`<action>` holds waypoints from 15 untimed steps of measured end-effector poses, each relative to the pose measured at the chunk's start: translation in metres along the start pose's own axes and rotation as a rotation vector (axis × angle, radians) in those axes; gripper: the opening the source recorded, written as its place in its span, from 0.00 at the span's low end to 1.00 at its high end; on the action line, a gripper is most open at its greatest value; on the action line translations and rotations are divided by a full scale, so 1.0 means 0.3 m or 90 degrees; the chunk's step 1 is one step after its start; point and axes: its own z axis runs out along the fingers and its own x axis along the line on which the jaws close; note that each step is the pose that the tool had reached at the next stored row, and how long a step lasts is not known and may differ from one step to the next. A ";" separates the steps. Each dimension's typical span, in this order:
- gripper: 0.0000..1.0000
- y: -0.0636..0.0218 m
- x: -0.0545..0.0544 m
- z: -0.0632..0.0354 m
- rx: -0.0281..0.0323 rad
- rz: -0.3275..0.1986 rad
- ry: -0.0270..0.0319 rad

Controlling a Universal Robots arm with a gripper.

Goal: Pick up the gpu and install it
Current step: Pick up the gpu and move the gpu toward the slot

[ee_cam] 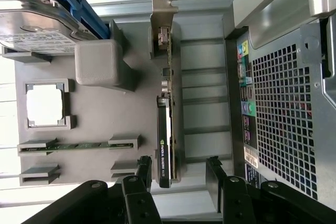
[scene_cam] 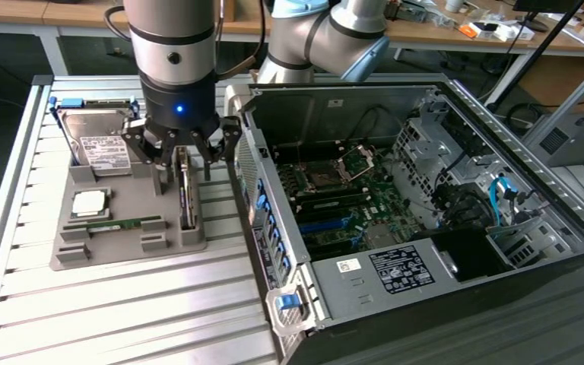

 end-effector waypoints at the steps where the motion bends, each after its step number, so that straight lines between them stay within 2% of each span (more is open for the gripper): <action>1: 0.54 0.000 0.000 0.003 0.0001 0.000 0.0000; 10: 0.54 0.002 0.000 0.027 0.0002 0.000 0.0003; 15: 0.54 0.031 0.002 0.041 0.0001 0.000 0.0001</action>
